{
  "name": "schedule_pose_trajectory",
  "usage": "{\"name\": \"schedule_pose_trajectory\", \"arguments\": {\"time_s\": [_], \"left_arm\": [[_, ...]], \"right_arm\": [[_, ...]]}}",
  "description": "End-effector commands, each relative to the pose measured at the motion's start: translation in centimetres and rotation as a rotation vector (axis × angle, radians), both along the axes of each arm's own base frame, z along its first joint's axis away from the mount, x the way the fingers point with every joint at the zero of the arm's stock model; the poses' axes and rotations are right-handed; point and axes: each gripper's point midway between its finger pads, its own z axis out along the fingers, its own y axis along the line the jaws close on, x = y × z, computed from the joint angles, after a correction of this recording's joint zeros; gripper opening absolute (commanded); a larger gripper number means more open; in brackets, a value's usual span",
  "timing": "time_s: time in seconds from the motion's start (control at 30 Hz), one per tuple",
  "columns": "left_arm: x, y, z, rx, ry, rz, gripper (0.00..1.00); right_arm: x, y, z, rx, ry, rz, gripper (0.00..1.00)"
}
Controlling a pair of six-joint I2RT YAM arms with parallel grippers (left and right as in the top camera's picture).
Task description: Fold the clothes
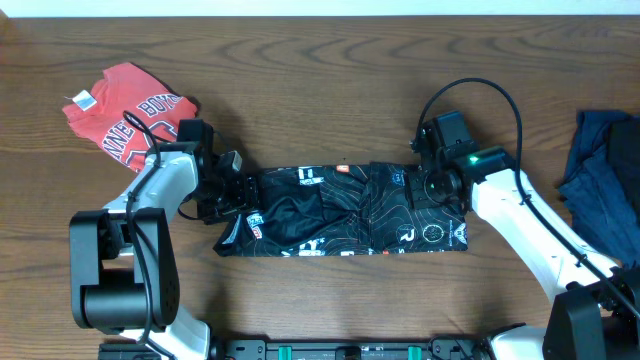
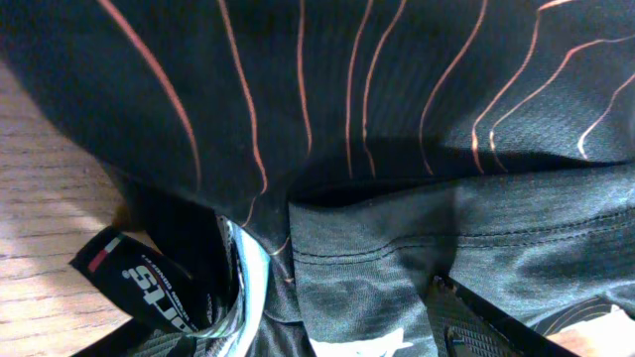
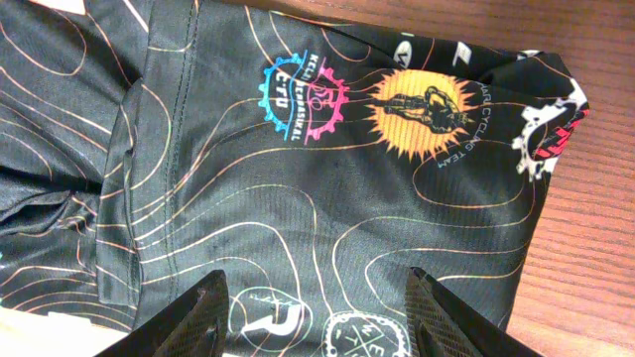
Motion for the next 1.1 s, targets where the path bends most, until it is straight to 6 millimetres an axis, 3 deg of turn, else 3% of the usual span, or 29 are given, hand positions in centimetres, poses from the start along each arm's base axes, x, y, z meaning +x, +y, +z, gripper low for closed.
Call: {"name": "schedule_pose_trajectory", "arguments": {"time_s": [0.0,0.17,0.6,0.73,0.93,1.07], "left_arm": [[-1.1,-0.3,-1.0,-0.014,0.037,-0.014,0.72],[-1.6,-0.3,-1.7,-0.015,0.037,-0.014,0.7],[-0.8,0.0,-1.6,-0.013,0.004,-0.017,0.07],[0.7,1.9,-0.2,0.026,-0.002,0.029,0.06],[4.0,6.3,4.1,0.109,-0.042,0.116,0.06],[5.9,6.7,7.3,0.1,-0.076,0.151,0.06]], "right_arm": [[0.7,-0.1,1.1,0.01,-0.035,-0.023,0.55],[0.7,-0.1,1.1,0.01,-0.035,-0.023,0.55],[0.7,-0.1,1.1,0.01,-0.034,-0.023,0.55],[0.9,-0.7,1.1,-0.005,-0.039,-0.059,0.55],[1.7,-4.0,1.1,-0.038,-0.039,-0.178,0.57],[1.9,-6.2,1.0,-0.046,-0.034,-0.224,0.59]]}}
